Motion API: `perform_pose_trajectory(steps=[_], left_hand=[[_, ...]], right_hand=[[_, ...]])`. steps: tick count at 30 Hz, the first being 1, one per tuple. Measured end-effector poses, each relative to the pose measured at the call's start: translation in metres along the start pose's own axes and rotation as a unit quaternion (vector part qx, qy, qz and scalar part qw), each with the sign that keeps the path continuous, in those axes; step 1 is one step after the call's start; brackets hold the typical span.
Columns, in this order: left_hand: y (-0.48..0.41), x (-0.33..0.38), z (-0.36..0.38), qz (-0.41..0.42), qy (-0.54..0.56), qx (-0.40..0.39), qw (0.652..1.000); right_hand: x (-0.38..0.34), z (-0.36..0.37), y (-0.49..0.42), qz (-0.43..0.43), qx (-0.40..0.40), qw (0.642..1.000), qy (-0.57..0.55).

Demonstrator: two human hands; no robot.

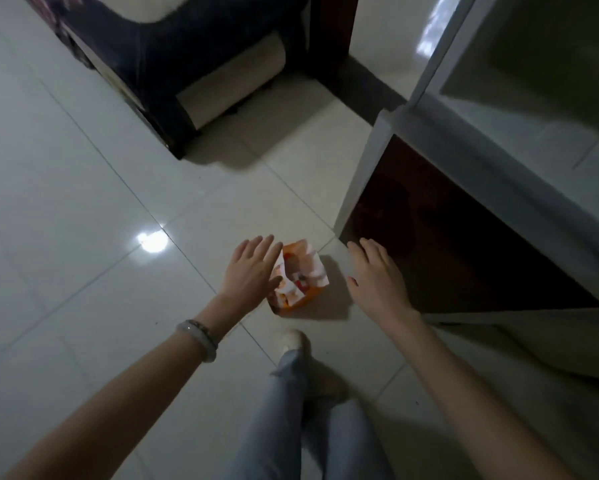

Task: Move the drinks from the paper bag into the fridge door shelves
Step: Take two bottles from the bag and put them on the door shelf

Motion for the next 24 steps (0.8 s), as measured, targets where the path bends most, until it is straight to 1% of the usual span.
perform_pose_trajectory(steps=[5,8,10,14,19,21,24], left_hand=[[-0.038,-0.031,0.106,-0.011,0.008,-0.035,0.999],[-0.072,-0.045,0.181,0.004,0.002,-0.047,0.999],[-0.101,-0.058,0.228,0.015,-0.003,-0.037,0.999],[-0.164,-0.086,0.310,0.000,-0.014,0.010,1.000],[-0.211,-0.080,0.400,0.098,0.002,0.039,0.994],[-0.220,-0.076,0.426,0.135,-0.003,0.052,0.990],[-0.238,-0.072,0.452,0.191,-0.021,0.053,0.980]], right_hand=[[0.028,0.105,-0.055,0.000,-0.013,1.000,0.006],[0.050,0.177,-0.091,-0.009,-0.012,1.000,-0.009],[0.066,0.226,-0.115,-0.013,0.000,1.000,-0.021],[0.101,0.325,-0.165,-0.015,0.011,0.999,-0.033],[0.131,0.423,-0.216,-0.018,0.030,0.999,-0.041],[0.135,0.449,-0.231,-0.042,0.027,0.998,-0.035],[0.146,0.482,-0.245,-0.094,0.010,0.995,0.022]])
Point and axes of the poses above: each hand's wrist, its own y-axis away from the middle knuckle, its own z-axis out of the palm, x = y × z, the point moved 1 cm from there along -y, towards the middle knuckle, and after that the axes turned 7 degrees about z, right-handed, at the moved point
